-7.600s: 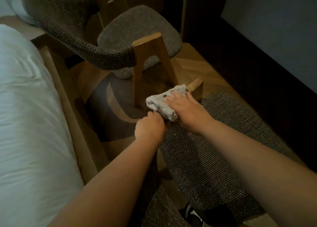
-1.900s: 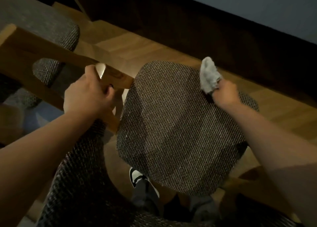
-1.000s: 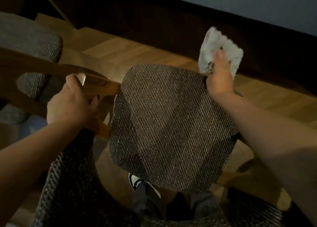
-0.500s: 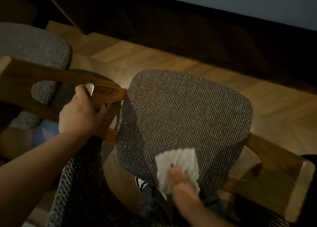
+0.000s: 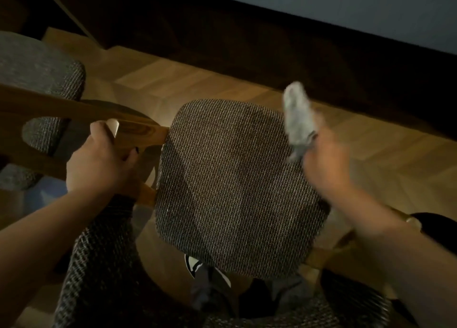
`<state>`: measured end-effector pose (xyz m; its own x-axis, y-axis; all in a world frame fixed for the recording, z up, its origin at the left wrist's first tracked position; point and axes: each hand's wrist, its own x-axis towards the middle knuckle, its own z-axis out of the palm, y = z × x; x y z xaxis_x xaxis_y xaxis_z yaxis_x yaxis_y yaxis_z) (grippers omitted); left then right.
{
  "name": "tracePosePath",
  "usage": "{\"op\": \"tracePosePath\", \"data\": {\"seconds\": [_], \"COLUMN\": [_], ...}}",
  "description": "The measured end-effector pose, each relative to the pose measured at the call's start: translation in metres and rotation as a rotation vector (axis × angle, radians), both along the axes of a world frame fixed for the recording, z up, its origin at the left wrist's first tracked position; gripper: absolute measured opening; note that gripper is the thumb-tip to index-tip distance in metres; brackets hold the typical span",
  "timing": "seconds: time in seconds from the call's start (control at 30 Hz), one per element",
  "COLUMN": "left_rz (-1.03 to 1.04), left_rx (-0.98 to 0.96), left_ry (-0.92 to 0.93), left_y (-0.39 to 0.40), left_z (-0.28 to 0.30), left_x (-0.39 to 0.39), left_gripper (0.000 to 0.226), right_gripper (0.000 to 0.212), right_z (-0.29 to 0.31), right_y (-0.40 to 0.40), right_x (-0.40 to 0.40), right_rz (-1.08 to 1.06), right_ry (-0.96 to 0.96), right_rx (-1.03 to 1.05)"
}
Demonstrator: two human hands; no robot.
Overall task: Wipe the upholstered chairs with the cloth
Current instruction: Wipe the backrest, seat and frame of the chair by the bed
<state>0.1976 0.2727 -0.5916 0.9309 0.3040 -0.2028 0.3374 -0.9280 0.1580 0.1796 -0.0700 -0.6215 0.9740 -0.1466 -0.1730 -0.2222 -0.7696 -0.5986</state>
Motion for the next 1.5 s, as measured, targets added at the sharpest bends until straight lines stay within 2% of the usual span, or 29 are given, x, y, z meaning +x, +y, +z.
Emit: {"op": "tracePosePath", "data": {"seconds": [0.07, 0.13, 0.2, 0.27, 0.37, 0.47, 0.6, 0.7, 0.83, 0.93, 1.03, 1.13, 1.17, 1.23, 1.3, 1.4, 1.5], "left_rz": [-0.002, -0.001, 0.004, 0.007, -0.002, -0.011, -0.024, -0.082, -0.253, -0.411, -0.559, -0.625, -0.648, -0.661, -0.643, -0.631, -0.634], "left_rx": [0.010, 0.010, 0.008, 0.007, 0.009, 0.004, 0.017, 0.046, 0.140, 0.166, -0.006, -0.150, -0.154, -0.160, -0.183, -0.169, -0.124], "left_ry": [-0.012, -0.022, -0.019, -0.019, -0.034, -0.030, -0.025, -0.021, -0.035, -0.019, 0.142, 0.387, 0.456, 0.577, 0.701, 0.863, 0.899], "left_y": [0.000, 0.000, 0.000, -0.001, -0.002, -0.001, 0.000, 0.001, -0.002, -0.028, -0.064, -0.095, -0.103, -0.119, -0.133, -0.145, -0.151], "left_z": [-0.001, -0.001, -0.002, -0.001, -0.002, -0.001, -0.002, -0.004, -0.008, -0.011, -0.024, -0.049, -0.059, -0.078, -0.095, -0.118, -0.126], "left_x": [-0.001, -0.001, 0.000, 0.000, -0.001, -0.002, -0.003, -0.004, -0.012, -0.028, -0.052, -0.074, -0.080, -0.087, -0.095, -0.109, -0.115], "left_gripper": [0.050, 0.051, 0.055, 0.056, 0.053, 0.052, 0.052, 0.069, 0.094, 0.094, 0.095, 0.095, 0.095, 0.096, 0.097, 0.099, 0.103], "right_gripper": [0.063, 0.063, 0.053, 0.054, 0.059, 0.063, 0.060, 0.050, 0.027, 0.014, 0.010, 0.038, 0.050, 0.069, 0.078, 0.071, 0.067], "right_z": [-0.005, -0.025, -0.050, -0.071, -0.084, -0.088, -0.087, -0.079, -0.048, -0.011, 0.023, 0.014, 0.001, -0.032, -0.064, -0.087, -0.092], "right_y": [-0.029, -0.049, -0.051, -0.039, -0.007, 0.033, 0.084, 0.104, 0.087, 0.043, -0.005, -0.036, -0.043, -0.048, -0.041, -0.018, 0.012], "right_x": [0.034, 0.058, 0.056, 0.036, -0.006, -0.072, -0.160, -0.185, -0.150, -0.089, -0.029, 0.018, 0.028, 0.030, 0.009, -0.040, -0.098], "right_rz": [0.048, 0.089, 0.098, 0.101, 0.137, 0.279, 0.480, 0.514, 0.274, 0.207, 0.030, 0.026, 0.090, 0.209, 0.229, 0.106, 0.175], "right_ry": [-0.019, 0.130, 0.359, 0.432, 0.374, 0.549, 0.787, 0.871, 0.900, 0.717, 0.466, 0.191, 0.207, 0.384, 0.553, 0.630, 0.663], "right_rx": [-0.219, -0.304, -0.316, -0.385, -0.439, -0.458, -0.398, -0.287, -0.007, -0.124, -0.293, -0.432, -0.483, -0.549, -0.563, -0.577, -0.592]}}
